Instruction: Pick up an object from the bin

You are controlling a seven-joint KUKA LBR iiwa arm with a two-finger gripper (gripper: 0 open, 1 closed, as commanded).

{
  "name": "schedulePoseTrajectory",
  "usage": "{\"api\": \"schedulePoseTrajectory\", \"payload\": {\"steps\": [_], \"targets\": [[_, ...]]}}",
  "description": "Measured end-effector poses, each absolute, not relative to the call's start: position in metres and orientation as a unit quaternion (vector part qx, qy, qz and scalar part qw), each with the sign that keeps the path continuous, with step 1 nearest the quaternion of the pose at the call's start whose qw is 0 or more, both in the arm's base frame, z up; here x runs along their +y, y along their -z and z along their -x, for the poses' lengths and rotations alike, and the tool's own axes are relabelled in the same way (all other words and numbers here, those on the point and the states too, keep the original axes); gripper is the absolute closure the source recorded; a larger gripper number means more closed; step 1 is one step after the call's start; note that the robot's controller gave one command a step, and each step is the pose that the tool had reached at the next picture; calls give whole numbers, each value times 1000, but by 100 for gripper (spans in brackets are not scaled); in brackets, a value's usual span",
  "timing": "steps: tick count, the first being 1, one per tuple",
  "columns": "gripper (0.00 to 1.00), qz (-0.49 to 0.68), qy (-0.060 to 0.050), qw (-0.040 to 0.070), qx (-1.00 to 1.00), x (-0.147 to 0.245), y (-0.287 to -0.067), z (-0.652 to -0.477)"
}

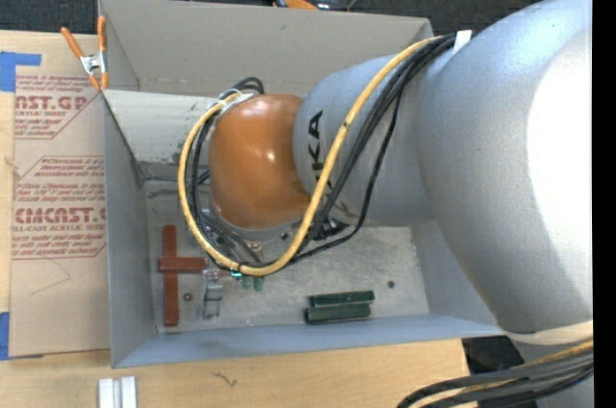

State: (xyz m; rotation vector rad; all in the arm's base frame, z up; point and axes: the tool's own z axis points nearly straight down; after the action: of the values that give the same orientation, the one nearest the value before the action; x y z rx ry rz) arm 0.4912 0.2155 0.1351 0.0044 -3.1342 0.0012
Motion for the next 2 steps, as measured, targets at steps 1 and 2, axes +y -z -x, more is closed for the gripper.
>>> {"api": "schedulePoseTrajectory", "payload": {"steps": [1, 2], "targets": [[0, -129, -1, 2, -992, 145, -68, -525], [100, -131, 1, 0, -991, 149, -70, -525]]}}
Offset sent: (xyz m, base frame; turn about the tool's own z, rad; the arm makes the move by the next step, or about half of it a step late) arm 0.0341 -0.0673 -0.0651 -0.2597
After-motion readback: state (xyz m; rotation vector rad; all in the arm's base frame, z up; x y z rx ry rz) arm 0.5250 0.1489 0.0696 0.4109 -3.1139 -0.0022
